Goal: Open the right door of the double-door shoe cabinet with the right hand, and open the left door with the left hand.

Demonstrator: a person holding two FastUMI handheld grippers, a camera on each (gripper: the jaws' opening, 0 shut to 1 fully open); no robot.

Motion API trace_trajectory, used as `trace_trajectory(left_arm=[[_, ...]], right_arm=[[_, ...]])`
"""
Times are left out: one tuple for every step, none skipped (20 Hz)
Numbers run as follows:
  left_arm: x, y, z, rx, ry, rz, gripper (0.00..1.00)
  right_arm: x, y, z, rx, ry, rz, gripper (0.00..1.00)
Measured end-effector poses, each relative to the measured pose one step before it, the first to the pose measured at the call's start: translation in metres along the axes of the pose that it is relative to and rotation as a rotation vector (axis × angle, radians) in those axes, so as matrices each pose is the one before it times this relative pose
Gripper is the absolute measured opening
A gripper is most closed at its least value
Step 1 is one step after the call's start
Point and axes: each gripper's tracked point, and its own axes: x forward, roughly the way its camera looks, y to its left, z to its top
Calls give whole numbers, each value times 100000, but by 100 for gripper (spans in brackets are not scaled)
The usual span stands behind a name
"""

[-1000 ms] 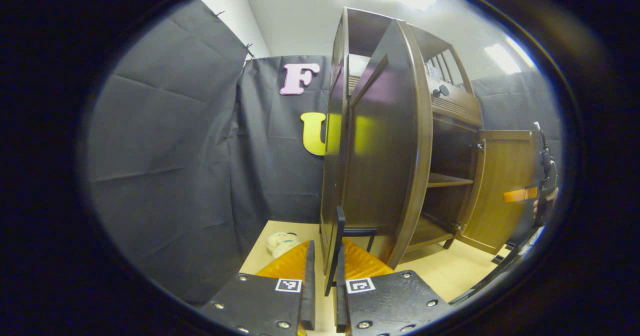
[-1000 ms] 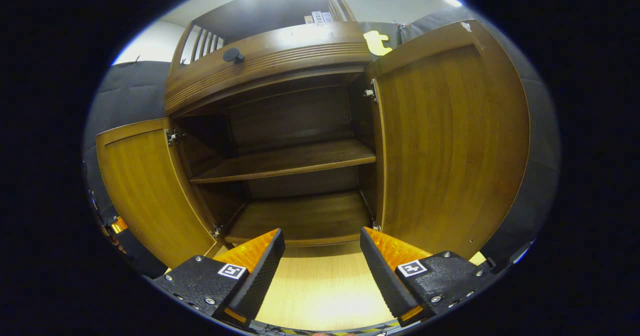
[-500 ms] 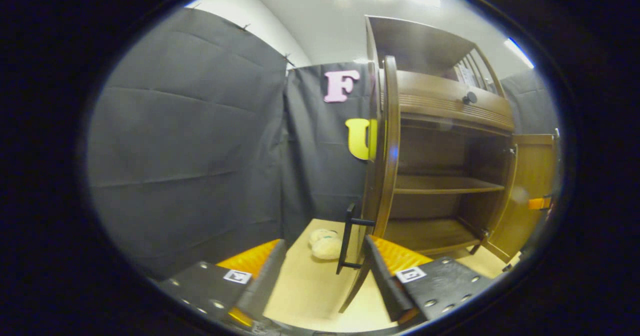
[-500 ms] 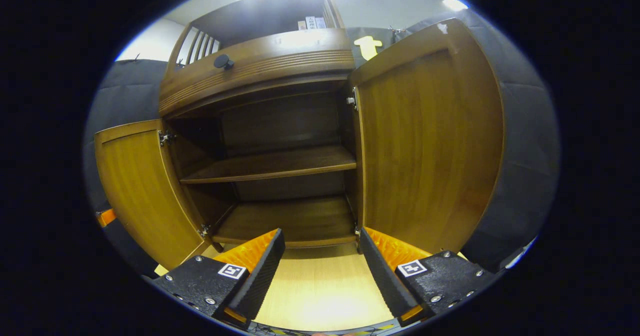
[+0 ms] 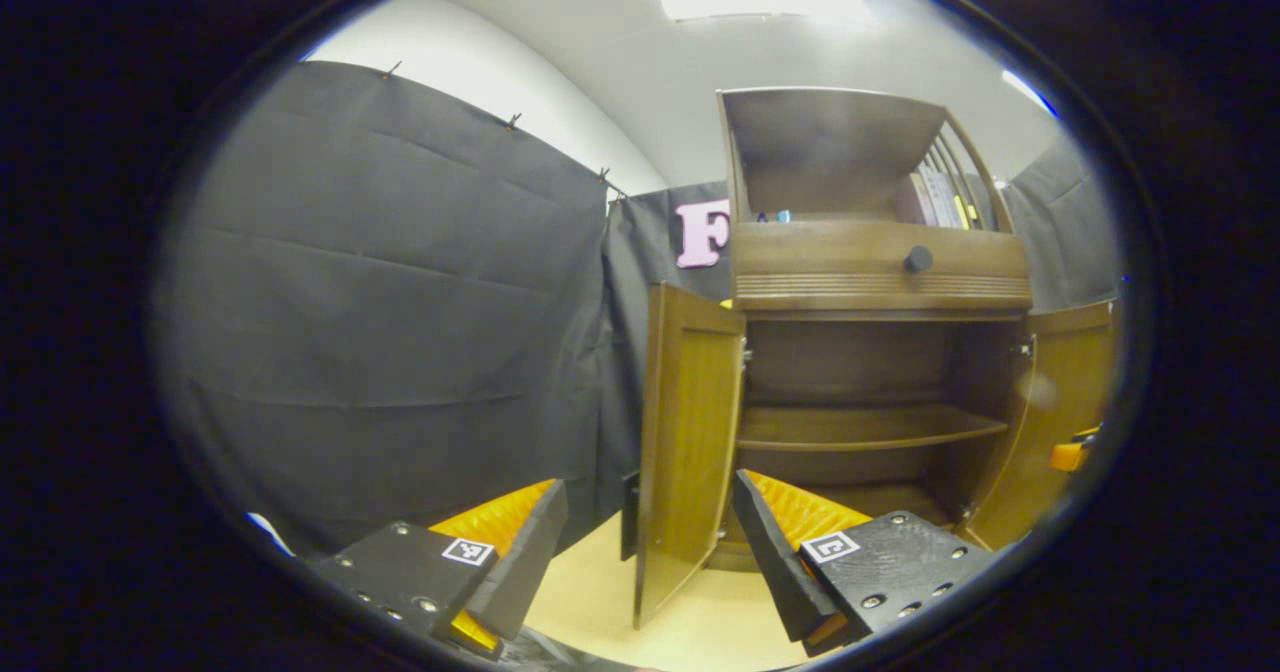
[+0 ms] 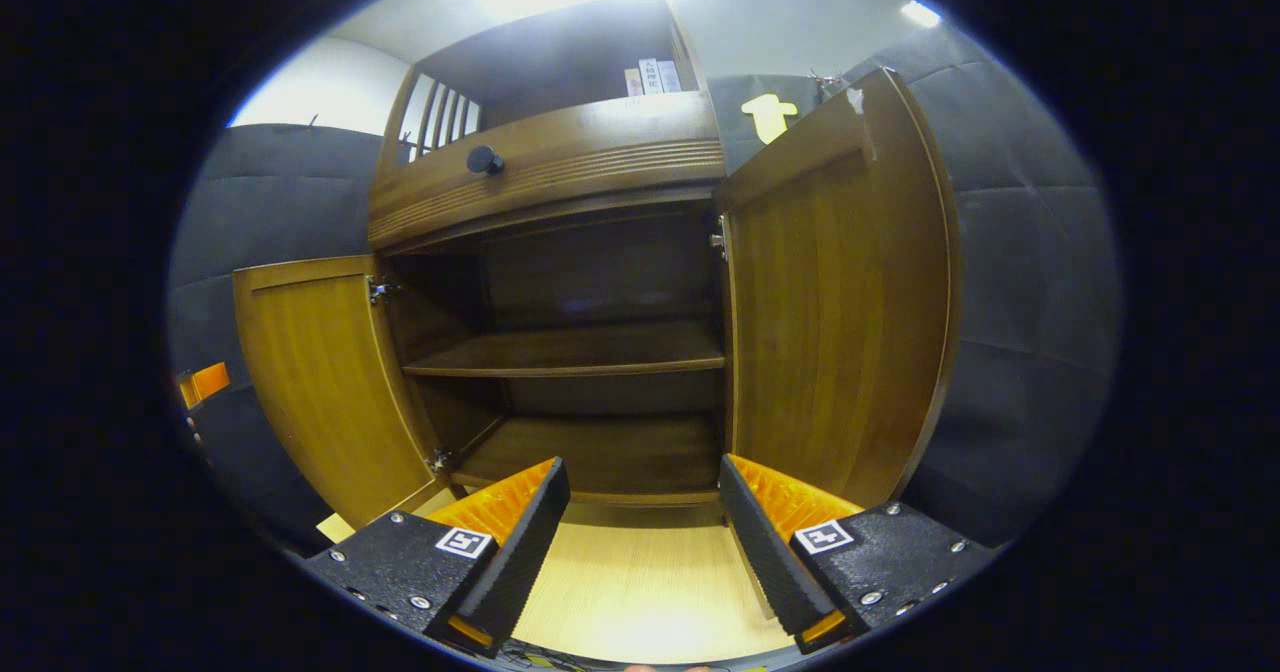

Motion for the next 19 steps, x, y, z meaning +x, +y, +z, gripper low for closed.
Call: trace_trajectory(left_arm=[[-108,-1151,194,-3368,-702,-715,100],[-20,-1047,202,-3811,-386,-105,100],[-145,-1198,20,-3796,-204,-1176,100],[-195,-1235,-42,-3194,-92,-1558,100],[-331,-993,177,-2304,-563,-481,100],[-310,-728,208,-1554,-430,-257,100],[-335,-478,46,-1012,-18,-620,100],[-42,-651,162,-26,-235,-680,100],[-54,-642,299,928,-298,-1495,100],[45,-893,303,2114,126,-3038,100],[85,-210,55,3520,189,-3323,95],[258,-306,449,4360,-200,-2599,89],[622,-437,599,3751,-380,-1936,89],[314,-160,345,2207,-353,-1859,89],[202,-359,165,591,-428,-2432,100],[95,-156,-200,-29,-411,-1987,100],[78,-30,-137,15,-142,-1350,100],[234,-124,-281,303,30,-1559,100],[92,-239,-290,516,207,-1915,100]], right_arm=[[-285,-125,214,-752,-554,1924,92],[-430,-135,19,-1235,729,1351,92],[-689,-190,-219,-1515,998,1196,92],[-749,-174,-38,-1694,412,915,94],[-629,-42,16,-1403,-308,1224,94],[-642,89,37,-981,-561,1700,94],[-496,89,-151,-438,-111,1328,94],[-481,127,-160,218,86,956,92],[-348,139,-75,442,-421,586,92],[-229,120,229,100,-1198,-295,92],[-167,-82,311,231,-1230,-1397,94],[-5,74,416,394,-1489,-1297,92],[109,1,358,629,-1571,-1930,94],[145,-47,595,823,-1730,-2081,94],[107,-32,625,883,-2105,-2094,94],[28,-30,586,1099,-1865,-2289,92],[-96,24,406,1109,-1340,-1740,92],[-110,-44,319,690,-1294,-2190,92],[-74,-415,135,348,-1011,-2902,92]])
